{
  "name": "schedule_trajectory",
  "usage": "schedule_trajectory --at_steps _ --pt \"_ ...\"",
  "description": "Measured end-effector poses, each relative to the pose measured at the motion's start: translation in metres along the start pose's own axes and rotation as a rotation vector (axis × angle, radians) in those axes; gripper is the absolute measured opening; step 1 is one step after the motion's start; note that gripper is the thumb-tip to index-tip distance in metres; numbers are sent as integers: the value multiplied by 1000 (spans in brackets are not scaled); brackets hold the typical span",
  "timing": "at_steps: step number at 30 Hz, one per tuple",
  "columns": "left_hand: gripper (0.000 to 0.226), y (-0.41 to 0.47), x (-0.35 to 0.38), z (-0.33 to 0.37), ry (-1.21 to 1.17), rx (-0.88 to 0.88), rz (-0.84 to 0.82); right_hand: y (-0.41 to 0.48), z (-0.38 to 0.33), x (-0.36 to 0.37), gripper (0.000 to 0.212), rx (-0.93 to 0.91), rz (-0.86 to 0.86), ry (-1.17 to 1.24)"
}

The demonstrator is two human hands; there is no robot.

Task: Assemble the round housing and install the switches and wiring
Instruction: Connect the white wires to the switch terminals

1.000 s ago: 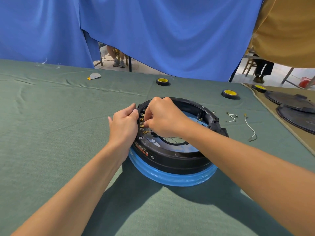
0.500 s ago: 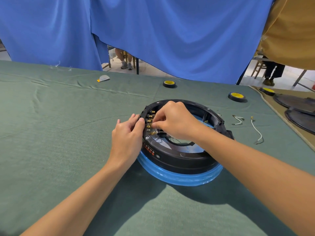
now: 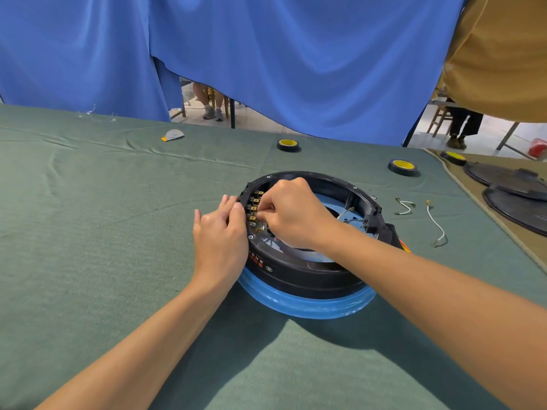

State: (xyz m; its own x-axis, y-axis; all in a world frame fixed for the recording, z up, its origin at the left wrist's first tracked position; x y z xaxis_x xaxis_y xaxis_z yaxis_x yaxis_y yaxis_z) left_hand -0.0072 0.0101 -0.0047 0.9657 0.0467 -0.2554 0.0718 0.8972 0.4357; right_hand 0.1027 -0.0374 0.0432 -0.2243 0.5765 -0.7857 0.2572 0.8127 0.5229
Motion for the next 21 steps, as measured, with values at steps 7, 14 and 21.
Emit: schedule_trajectory --at_steps 7,14,21 --pt "35 0 0 0 -3 -4 2 1 -1 -2 15 48 -51 42" --pt "35 1 1 -2 -6 6 -14 3 0 -2 15 74 -105 58" --pt "44 0 0 -3 -6 52 -15 -10 11 -27 5 102 -69 79"
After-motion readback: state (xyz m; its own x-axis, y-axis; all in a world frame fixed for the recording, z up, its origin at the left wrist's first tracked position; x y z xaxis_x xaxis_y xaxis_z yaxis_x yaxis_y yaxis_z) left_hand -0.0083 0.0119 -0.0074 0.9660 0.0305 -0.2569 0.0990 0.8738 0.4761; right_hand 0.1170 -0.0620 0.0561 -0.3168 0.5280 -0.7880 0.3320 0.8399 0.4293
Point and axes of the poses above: each hand's wrist, its own y-axis towards the middle knuckle, its own x-axis out of the palm, z = x × y, the point moved 3 cm from there along y, towards the middle knuckle, and after that the axes turned 13 degrees about z, right-handed, at the moved point
